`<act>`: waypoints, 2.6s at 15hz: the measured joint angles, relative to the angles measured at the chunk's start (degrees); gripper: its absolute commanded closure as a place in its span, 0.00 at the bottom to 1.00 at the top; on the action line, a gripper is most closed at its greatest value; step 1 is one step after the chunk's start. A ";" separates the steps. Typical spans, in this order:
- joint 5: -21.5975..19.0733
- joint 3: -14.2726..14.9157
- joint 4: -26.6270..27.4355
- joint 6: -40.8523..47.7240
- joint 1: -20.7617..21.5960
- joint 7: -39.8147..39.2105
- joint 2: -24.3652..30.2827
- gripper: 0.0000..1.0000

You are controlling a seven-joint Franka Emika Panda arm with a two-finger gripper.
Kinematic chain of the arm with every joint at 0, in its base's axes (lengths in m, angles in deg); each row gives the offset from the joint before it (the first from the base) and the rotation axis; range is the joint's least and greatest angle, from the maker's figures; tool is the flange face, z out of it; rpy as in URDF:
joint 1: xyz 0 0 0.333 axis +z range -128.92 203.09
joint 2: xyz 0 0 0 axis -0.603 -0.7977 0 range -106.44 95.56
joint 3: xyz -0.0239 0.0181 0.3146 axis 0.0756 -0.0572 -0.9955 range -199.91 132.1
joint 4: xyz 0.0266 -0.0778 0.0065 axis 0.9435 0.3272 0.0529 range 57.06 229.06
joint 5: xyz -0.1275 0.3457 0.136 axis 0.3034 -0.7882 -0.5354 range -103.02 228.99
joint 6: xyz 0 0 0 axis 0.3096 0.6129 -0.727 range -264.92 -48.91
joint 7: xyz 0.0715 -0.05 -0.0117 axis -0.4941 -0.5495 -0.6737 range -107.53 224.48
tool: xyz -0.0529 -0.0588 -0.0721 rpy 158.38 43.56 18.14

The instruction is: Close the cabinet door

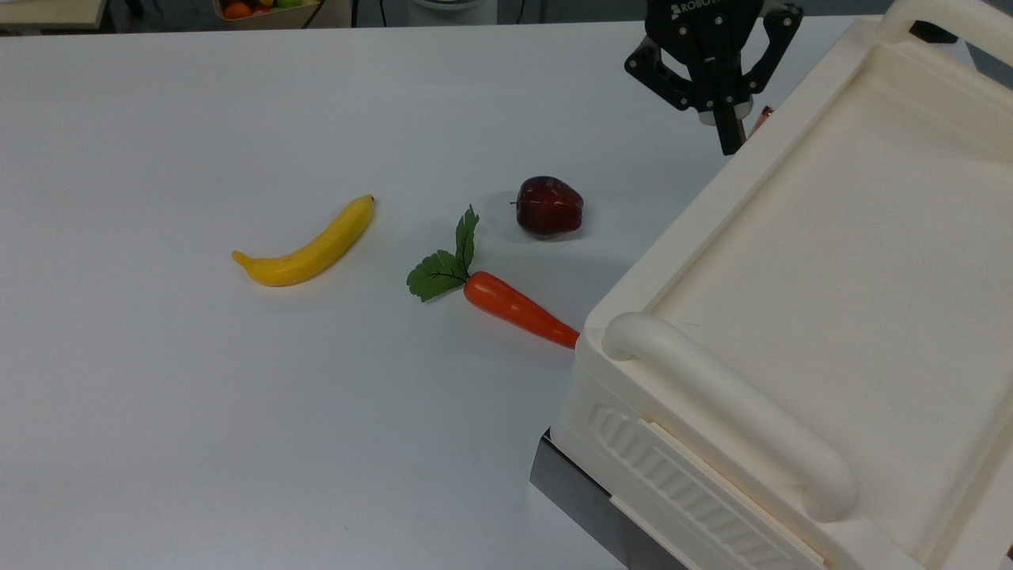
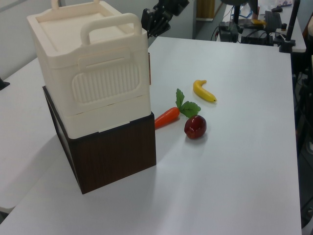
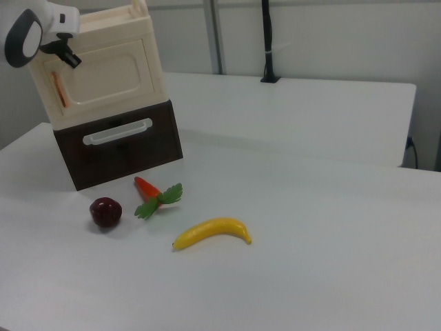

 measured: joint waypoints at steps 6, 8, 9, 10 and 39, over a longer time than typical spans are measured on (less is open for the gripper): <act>0.00 0.00 0.00 -0.55 0.24 0.14 -0.46 1.00; -0.01 0.00 0.00 -0.55 0.24 0.28 -0.51 1.00; -0.01 0.00 0.00 -0.55 0.24 0.29 -0.52 1.00; -0.01 0.00 0.00 -0.55 0.24 0.29 -0.53 1.00; 17.18 1.57 8.61 45.85 -19.07 -34.78 11.83 0.46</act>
